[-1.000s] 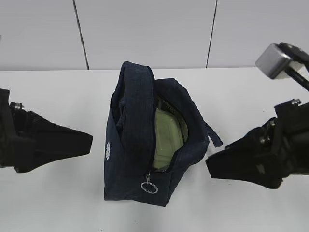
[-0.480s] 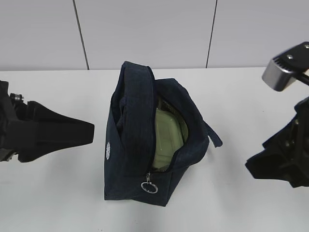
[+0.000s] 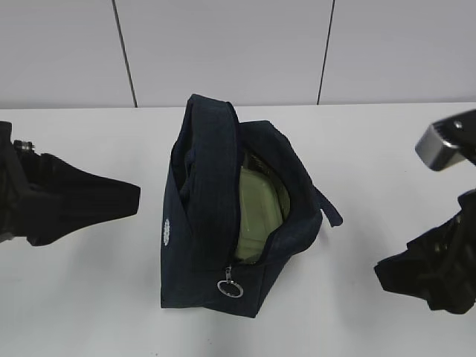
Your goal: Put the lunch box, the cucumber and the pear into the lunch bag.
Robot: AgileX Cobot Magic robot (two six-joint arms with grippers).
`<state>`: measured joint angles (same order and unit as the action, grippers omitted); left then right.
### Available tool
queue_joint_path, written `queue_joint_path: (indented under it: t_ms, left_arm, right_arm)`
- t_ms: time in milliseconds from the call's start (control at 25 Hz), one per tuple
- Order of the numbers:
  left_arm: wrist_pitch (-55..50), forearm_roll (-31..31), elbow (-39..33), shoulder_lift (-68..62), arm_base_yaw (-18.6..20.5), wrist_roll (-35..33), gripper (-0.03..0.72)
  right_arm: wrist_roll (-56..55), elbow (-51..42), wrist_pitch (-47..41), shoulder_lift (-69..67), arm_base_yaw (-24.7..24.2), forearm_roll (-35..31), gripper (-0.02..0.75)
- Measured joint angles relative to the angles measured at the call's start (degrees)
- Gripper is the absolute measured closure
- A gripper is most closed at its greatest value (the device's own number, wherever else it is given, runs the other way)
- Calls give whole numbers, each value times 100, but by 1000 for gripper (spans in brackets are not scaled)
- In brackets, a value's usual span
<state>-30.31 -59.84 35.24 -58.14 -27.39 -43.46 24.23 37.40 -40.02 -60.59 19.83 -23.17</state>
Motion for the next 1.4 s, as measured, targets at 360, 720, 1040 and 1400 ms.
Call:
queue_joint_path:
  t_ms: [360, 720, 1040, 1400]
  left_arm:
    - [-271, 895, -5, -121, 0, -42, 449]
    - [-361, 1343, 91, -385, 0, -44, 449]
    - [-405, 1366, 153, -387, 0, -49, 449]
    - [-410, 1640, 181, -387, 0, -49, 449]
  right_arm:
    - [602, -1234, 2631, 605, 0, -311, 314]
    - [1366, -1308, 4270, -227, 0, -262, 314]
    - [928, -1308, 4380, -537, 0, -1251, 314]
    - [1036, -1308, 4336, -537, 552, -884, 379]
